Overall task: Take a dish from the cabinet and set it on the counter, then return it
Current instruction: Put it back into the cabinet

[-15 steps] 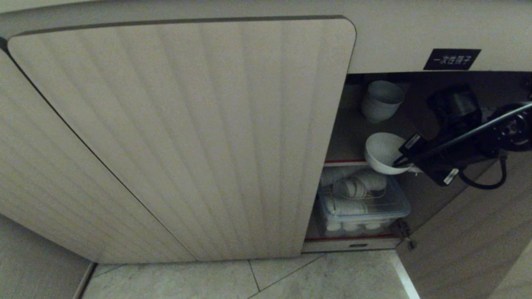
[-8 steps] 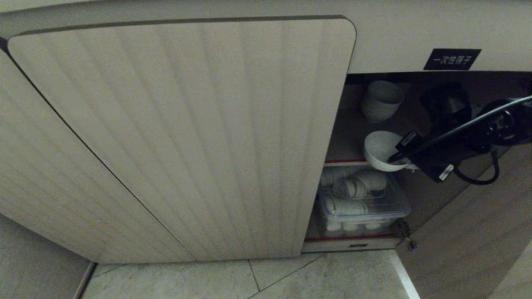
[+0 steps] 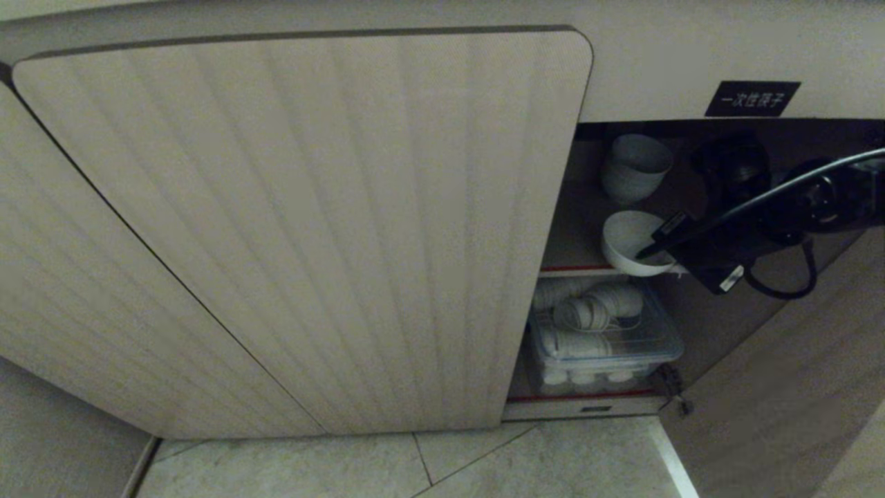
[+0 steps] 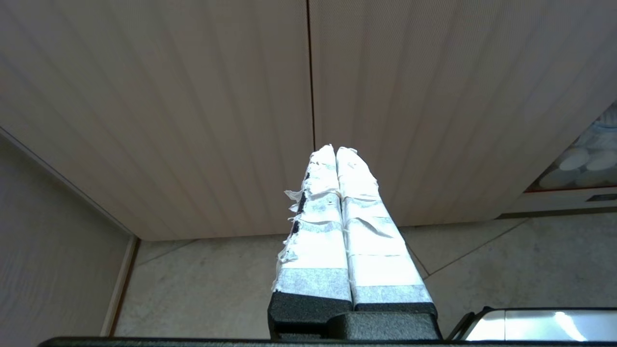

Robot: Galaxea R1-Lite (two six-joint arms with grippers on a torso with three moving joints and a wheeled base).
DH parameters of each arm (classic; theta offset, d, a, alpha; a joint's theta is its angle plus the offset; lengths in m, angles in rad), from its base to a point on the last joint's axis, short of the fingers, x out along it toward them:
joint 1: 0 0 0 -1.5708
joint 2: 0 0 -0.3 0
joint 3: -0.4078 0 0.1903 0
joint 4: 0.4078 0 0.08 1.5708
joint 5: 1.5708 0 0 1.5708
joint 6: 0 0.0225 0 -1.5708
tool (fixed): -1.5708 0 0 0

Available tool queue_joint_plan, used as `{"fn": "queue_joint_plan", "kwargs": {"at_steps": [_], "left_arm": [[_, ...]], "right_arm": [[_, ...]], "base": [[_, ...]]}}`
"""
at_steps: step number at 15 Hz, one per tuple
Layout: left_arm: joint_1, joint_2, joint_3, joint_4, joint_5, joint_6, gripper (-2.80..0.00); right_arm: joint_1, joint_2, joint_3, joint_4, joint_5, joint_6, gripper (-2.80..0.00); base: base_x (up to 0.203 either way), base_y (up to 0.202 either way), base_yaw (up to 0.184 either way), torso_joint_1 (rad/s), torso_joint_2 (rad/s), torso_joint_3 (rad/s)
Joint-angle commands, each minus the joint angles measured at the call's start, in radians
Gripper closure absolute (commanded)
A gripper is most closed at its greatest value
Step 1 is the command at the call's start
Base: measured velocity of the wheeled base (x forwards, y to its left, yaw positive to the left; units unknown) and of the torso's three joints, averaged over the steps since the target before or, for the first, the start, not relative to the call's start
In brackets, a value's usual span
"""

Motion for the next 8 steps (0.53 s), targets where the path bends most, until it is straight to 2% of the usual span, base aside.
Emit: {"fn": "queue_joint_plan", "kwargs": {"at_steps": [1, 8], "left_arm": [[0.0, 0.0, 0.0, 0.0, 0.0, 0.001, 0.0], [0.0, 0.0, 0.0, 0.0, 0.0, -0.001, 0.0]], "right_arm": [[0.001, 0.007, -0.005, 0.001, -0.009, 0.005, 0.0], [0.001, 0.033, -0.007, -0.006, -0.013, 0.068, 0.0]], "base": [[0.0, 0.0, 0.0, 0.0, 0.0, 0.0], [0.0, 0.0, 0.0, 0.0, 0.0, 0.0]]}}
